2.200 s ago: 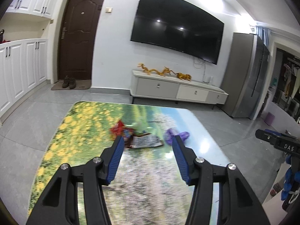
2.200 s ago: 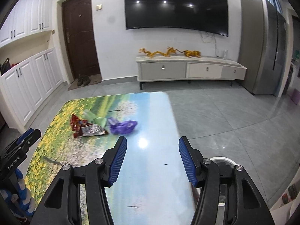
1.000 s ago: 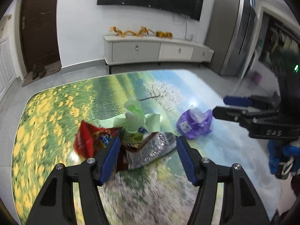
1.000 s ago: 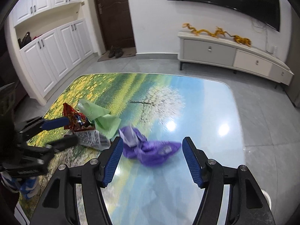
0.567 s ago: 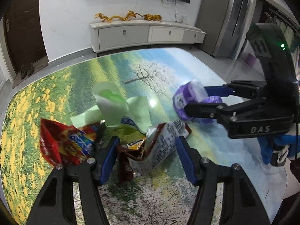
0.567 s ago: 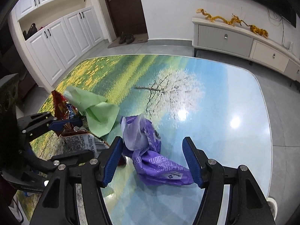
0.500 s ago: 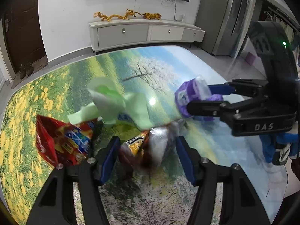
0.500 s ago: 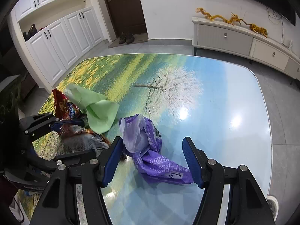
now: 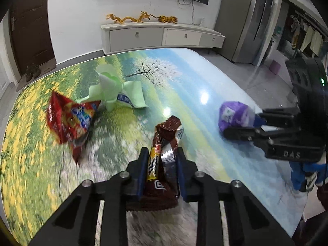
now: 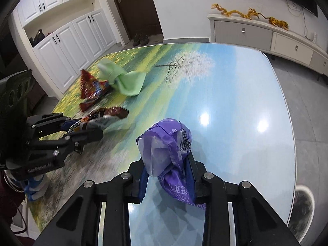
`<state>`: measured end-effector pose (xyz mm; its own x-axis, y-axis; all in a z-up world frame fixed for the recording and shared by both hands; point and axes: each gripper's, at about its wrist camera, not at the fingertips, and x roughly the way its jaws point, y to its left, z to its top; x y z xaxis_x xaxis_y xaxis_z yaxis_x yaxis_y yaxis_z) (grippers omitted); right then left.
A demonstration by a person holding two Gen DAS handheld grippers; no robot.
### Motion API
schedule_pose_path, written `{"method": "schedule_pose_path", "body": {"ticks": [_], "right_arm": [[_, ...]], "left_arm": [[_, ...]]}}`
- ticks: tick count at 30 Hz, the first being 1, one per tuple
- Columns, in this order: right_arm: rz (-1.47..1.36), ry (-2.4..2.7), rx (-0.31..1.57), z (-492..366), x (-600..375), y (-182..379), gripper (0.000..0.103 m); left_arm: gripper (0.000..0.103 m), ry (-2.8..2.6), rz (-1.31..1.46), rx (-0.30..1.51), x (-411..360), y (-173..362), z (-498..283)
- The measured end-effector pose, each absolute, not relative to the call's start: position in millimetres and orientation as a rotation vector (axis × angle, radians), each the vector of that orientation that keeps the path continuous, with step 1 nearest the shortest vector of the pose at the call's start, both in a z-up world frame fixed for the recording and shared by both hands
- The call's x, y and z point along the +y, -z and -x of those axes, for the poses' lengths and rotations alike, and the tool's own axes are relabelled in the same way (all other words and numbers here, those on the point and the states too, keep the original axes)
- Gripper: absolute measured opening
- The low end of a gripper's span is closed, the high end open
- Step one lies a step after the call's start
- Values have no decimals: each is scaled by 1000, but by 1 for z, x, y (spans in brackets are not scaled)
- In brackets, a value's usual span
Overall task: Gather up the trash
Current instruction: 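Carry both items over the bin and open both grippers to drop them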
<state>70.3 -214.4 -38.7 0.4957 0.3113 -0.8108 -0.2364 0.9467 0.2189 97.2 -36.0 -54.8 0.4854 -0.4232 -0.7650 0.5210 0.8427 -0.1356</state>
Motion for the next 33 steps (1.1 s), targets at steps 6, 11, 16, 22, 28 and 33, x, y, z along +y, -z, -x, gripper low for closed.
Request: {"method": "schedule_pose_path", "body": {"ticks": [6,11,16,22,28,33], "right_arm": [[-135,-300,965,-24,-227,21,31],[-152,-275,921,9,-237,1,31],[-176,-245,877,35,-251,-14,31],[-193,-205,835,58,-271,-26,31],[-204,-174,803,76,-292,-29,31],[-210,-148,783,93,-312,-28,31]], "left_arm": [[24,514,-147,832,-44,34,-49],[24,456,-171,773,-57,12,-12],[24,391,-194,724,-65,-6,10],[24,370,-237,702,-80,-18,28],[24,350,-266,694,-94,-26,42],[24,342,-302,695,-110,-30,52]]}}
